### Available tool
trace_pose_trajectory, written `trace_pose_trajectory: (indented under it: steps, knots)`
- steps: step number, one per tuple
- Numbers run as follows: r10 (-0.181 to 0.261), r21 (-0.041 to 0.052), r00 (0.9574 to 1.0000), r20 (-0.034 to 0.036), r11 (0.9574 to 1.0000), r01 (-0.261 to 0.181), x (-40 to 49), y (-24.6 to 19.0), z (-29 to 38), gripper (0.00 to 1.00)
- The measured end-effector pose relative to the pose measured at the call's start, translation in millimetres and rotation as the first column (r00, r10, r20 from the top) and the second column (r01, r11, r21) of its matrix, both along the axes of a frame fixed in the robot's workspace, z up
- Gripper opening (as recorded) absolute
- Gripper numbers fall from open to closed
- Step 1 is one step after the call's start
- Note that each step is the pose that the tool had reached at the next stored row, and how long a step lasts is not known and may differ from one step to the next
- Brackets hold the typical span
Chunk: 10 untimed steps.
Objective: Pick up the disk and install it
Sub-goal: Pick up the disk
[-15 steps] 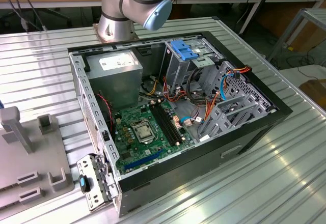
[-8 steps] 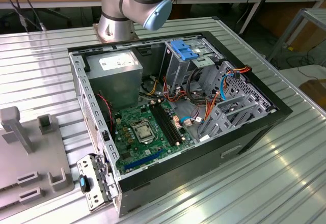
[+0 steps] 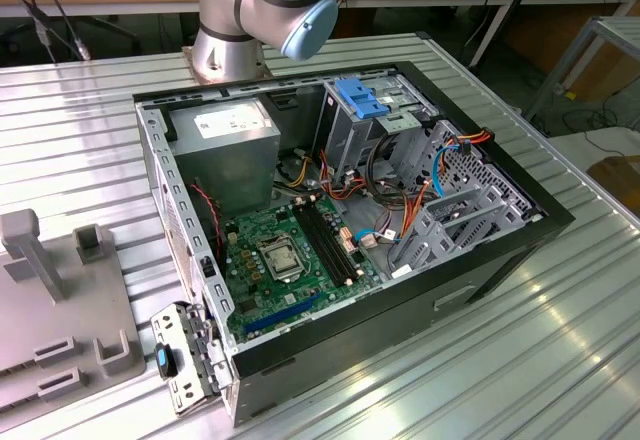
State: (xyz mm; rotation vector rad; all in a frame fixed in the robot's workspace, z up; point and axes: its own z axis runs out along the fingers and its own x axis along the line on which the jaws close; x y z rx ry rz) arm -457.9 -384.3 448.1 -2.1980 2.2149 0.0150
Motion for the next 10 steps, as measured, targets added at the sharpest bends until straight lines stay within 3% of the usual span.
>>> trace_pose_trajectory:
  steps: [2, 7, 10]
  knots:
    - [0.000, 0.0000, 1.0000, -0.0001, 1.0000, 0.000, 0.0, 0.0, 5.8, 0.37]
    - [0.000, -0.0001, 1.0000, -0.0001, 1.0000, 0.000, 0.0, 0.0, 29.2, 0.37]
    - [0.000, -0.0002, 1.0000, -0.0003, 1.0000, 0.000, 0.1, 0.0, 39.3, 0.37]
